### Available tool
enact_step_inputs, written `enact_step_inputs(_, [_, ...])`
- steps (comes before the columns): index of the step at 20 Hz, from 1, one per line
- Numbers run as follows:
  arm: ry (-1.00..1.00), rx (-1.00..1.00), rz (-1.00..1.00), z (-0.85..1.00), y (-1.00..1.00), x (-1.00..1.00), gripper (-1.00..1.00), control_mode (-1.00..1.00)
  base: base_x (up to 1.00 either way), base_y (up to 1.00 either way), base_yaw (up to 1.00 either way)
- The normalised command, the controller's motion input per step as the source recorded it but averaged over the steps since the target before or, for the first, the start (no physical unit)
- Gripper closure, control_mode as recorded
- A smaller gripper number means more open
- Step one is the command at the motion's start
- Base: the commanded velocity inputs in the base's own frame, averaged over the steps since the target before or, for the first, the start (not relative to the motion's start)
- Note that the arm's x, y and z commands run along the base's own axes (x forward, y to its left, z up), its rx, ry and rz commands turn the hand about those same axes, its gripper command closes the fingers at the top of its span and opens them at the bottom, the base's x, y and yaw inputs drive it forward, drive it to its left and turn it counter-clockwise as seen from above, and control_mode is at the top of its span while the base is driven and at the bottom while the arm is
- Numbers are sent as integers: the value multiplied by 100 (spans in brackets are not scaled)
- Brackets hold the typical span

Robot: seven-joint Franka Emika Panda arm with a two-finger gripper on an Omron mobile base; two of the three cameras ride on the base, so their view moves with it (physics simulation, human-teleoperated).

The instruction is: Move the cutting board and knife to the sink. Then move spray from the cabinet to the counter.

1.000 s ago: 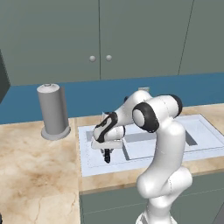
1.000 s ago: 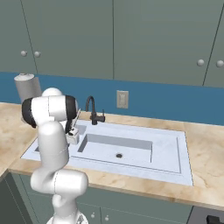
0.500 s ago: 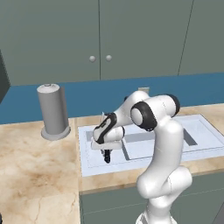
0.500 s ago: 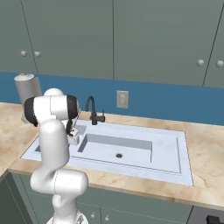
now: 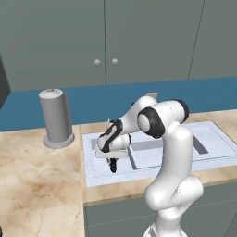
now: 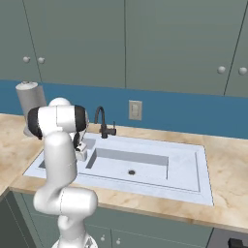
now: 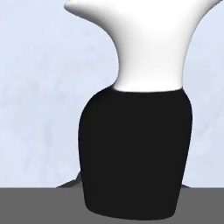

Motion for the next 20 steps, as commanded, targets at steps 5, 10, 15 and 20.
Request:
enact_step_inputs(5, [0, 0, 0, -30, 15, 39, 100, -100, 0, 0, 0])
enact_step_inputs(10, [0, 0, 0, -38, 11, 41, 100, -100, 0, 0, 0])
enact_step_inputs(15, [0, 0, 0, -32, 9, 25, 100, -100, 0, 0, 0])
enact_step_inputs(20, [0, 0, 0, -26, 5, 19, -100, -100, 0, 0, 0])
